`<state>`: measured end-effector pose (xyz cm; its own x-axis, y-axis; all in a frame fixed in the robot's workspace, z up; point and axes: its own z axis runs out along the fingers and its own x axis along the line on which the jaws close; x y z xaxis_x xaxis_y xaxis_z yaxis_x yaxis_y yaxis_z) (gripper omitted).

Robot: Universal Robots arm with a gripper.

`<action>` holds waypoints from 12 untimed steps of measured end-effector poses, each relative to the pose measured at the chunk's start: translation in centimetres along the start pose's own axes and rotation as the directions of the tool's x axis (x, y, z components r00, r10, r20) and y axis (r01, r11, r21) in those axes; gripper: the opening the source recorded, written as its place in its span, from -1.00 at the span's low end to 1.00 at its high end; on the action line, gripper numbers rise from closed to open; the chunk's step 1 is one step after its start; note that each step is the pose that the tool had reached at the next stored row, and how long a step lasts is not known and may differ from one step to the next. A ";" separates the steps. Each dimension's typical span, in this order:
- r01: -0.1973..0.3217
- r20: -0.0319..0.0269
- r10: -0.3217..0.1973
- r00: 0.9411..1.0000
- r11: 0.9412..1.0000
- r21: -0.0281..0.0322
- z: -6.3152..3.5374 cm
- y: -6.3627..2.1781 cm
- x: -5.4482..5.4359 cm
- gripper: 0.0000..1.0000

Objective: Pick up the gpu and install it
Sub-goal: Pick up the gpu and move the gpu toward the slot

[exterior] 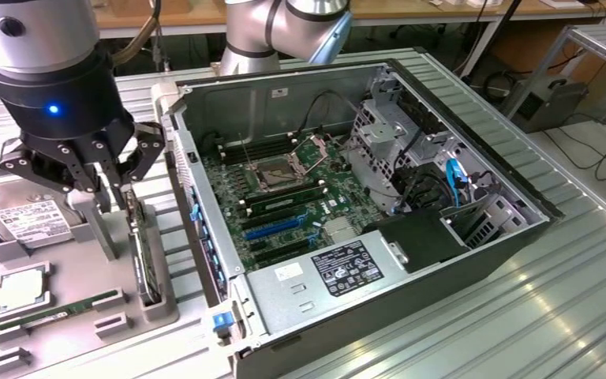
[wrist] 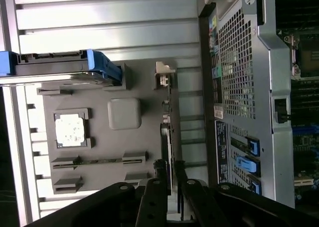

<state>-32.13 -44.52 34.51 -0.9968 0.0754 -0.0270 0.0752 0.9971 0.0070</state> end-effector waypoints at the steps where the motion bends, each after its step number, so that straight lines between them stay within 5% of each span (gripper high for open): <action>1: 0.000 0.000 0.000 1.000 1.000 0.000 0.27 -0.02 0.0 -0.40; 5: 0.000 0.000 0.000 1.000 1.000 0.000 1.08 -0.04 -0.2 -0.15; 12: 0.000 0.004 0.000 1.000 1.000 0.000 2.37 -0.21 -0.2 -0.15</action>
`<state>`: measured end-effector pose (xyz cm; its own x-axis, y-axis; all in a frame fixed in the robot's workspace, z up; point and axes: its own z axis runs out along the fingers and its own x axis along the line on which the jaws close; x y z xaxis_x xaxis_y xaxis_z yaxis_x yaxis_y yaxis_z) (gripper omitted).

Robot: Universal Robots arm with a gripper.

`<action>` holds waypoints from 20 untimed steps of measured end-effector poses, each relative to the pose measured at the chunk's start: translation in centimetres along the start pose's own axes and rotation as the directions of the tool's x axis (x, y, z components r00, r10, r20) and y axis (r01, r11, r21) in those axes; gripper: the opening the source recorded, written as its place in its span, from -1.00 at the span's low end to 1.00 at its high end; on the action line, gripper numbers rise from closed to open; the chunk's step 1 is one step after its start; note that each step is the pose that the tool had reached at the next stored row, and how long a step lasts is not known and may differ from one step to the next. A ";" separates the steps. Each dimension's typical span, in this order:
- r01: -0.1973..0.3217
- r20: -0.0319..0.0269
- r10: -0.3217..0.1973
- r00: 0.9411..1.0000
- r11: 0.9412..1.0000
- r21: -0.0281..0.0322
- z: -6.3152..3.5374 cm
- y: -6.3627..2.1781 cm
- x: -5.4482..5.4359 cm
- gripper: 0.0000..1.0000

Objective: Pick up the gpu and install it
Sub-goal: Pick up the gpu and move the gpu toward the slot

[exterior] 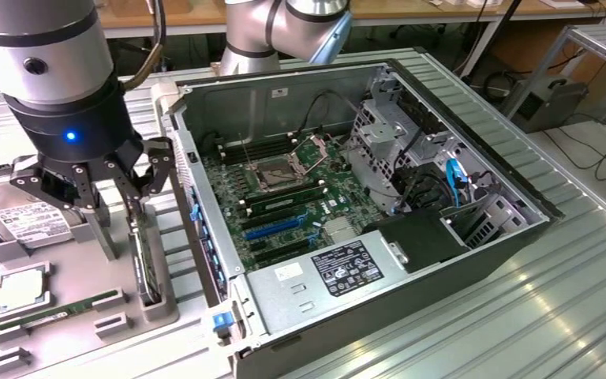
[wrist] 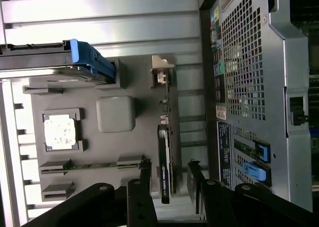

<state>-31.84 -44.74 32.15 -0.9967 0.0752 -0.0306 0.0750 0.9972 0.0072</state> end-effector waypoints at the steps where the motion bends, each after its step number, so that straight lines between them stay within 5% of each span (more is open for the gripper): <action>1: 0.000 0.000 0.000 1.000 1.000 0.000 0.19 -0.03 0.0 -0.15; 16: 0.000 0.005 0.000 1.000 1.000 0.000 3.28 -0.14 0.1 -0.15; 20: 0.000 0.012 0.000 1.000 1.000 -0.001 3.99 -0.15 0.2 -0.15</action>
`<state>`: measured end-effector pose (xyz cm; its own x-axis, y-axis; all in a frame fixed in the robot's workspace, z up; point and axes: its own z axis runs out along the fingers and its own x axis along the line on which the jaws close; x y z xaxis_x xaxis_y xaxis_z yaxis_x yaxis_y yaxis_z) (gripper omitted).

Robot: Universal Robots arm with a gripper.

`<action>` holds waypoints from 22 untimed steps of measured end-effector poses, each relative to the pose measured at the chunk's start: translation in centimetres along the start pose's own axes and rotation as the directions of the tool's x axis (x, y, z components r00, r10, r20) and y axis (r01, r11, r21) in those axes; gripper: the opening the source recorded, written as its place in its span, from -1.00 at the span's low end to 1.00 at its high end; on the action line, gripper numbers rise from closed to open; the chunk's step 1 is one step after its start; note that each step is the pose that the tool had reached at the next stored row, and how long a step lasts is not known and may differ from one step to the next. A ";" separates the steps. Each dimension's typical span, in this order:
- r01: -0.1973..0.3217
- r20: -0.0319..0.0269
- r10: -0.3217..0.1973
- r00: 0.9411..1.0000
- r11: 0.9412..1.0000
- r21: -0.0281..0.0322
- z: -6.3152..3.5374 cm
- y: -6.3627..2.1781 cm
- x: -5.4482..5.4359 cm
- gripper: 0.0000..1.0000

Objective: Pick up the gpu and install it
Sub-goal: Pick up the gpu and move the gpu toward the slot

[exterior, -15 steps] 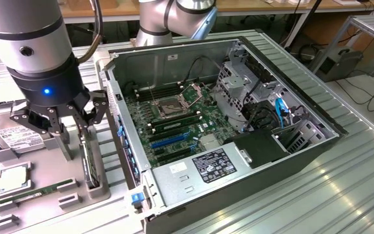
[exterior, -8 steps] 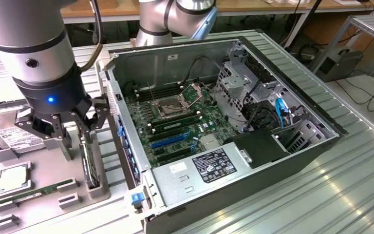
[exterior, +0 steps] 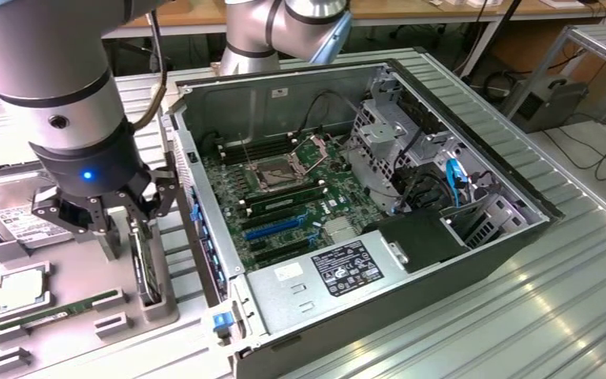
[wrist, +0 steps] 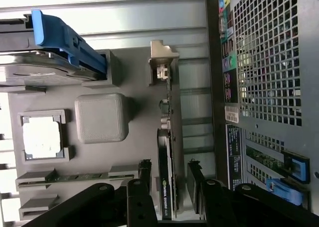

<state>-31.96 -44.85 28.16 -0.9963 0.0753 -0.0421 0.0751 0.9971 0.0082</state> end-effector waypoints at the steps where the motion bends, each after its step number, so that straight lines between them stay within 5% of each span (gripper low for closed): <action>1: 0.000 0.002 0.000 1.000 1.000 0.000 0.09 -0.01 0.1 -0.15; 6: 0.000 0.024 0.000 1.000 1.000 -0.002 0.81 -0.06 0.7 -0.15; 9: 0.000 0.030 0.000 1.000 1.000 -0.002 1.25 -0.06 0.7 -0.15; 15: 0.000 0.031 0.000 1.000 1.000 -0.003 2.60 -0.01 0.8 -0.15; 22: 0.000 0.030 0.001 1.000 1.000 -0.016 3.43 0.16 0.9 -0.15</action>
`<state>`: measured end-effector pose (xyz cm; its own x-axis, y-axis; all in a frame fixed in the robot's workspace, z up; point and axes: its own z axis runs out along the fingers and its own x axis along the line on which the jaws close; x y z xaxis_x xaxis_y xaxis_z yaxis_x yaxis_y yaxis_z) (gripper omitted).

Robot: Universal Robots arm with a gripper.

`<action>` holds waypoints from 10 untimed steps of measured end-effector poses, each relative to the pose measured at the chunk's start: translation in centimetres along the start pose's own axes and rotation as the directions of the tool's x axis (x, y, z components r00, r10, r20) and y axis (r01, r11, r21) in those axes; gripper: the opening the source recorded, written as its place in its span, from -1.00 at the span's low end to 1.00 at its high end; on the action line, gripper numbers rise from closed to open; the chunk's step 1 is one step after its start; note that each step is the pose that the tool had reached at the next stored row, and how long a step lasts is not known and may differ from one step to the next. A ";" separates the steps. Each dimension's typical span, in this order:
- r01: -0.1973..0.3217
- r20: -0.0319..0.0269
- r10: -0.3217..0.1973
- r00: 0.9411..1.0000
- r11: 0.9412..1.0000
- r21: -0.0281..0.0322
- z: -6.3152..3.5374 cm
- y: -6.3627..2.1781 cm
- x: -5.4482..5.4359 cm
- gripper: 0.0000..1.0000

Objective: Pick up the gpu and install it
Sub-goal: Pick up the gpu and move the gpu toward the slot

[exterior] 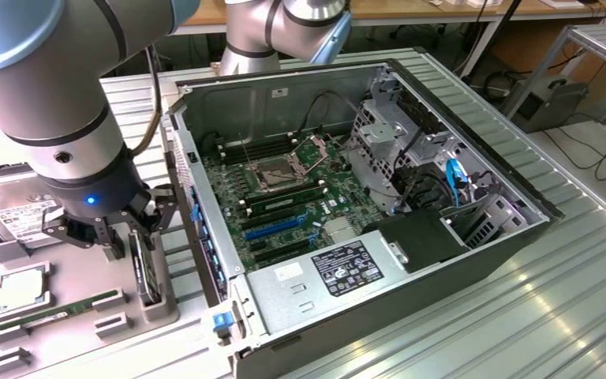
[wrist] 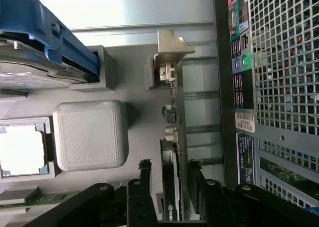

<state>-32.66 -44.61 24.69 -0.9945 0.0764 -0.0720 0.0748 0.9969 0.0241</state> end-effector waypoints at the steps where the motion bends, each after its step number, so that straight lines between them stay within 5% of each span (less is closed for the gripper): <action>1: 0.000 0.000 0.000 1.000 1.000 -0.001 0.09 0.00 0.0 -0.15; 10: 0.000 0.000 0.000 1.000 1.000 -0.004 0.50 0.03 0.0 -0.15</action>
<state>-32.66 -44.57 24.20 -0.9945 0.0766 -0.0715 0.0747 0.9968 0.0280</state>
